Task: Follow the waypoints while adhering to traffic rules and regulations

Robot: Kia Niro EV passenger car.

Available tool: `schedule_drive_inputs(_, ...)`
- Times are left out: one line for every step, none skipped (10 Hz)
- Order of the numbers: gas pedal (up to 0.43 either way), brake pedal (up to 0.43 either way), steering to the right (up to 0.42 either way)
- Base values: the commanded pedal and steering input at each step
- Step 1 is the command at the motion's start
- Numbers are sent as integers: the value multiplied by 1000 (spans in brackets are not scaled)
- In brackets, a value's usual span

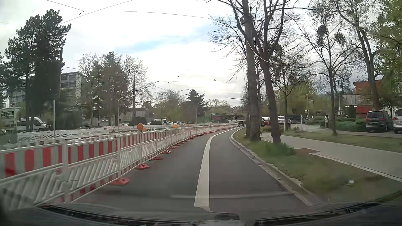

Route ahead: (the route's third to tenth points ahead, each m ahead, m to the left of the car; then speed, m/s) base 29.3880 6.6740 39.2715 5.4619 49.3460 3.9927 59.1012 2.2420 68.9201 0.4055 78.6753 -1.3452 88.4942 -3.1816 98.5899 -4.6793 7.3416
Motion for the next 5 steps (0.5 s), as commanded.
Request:
schedule_drive_inputs(28,0,-2)
schedule_drive_inputs(39,0,-1)
schedule_drive_inputs(39,0,-1)
schedule_drive_inputs(39,0,0)
schedule_drive_inputs(39,0,0)
